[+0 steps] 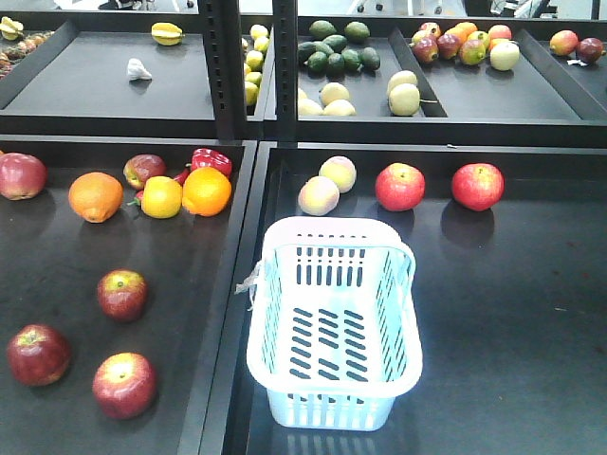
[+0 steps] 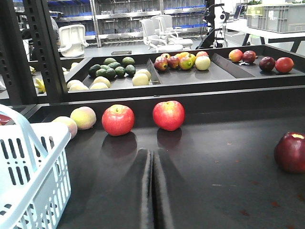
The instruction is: Pick three apples into basket with both arms
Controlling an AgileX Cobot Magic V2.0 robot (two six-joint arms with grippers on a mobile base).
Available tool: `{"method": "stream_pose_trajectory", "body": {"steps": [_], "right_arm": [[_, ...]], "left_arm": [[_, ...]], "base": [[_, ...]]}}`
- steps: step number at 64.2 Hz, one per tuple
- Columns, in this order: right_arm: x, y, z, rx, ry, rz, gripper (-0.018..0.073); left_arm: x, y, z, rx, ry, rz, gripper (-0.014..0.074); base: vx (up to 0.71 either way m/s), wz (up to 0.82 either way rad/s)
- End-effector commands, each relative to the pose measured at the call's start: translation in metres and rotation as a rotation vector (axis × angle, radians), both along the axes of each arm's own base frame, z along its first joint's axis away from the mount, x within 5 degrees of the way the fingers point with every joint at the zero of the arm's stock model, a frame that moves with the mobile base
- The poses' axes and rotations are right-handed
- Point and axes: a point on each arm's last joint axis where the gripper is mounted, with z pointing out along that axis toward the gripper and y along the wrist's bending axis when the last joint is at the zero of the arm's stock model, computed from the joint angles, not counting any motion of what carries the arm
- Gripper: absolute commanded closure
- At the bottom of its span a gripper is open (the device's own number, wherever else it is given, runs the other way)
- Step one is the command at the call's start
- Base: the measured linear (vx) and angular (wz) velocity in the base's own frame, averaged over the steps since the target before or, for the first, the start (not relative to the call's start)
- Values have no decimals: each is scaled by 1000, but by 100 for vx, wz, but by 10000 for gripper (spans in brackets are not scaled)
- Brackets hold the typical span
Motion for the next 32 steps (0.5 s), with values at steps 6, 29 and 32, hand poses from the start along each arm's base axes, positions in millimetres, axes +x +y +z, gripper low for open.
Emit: {"method": "stream_pose_trajectory", "body": {"steps": [6,29,32], "right_arm": [[0,0,4,-17,-72,0,563],[0,0,4,-17,-72,0,563],[0,0,4,-17,-72,0,563]], "left_arm": [[-1,-1,-1,-18,-69,-7,603],[-1,-1,-1,-18,-69,-7,603],[-1,-1,-1,-18,-69,-7,603]], "base": [[2,2],[1,1],[1,-1]]}}
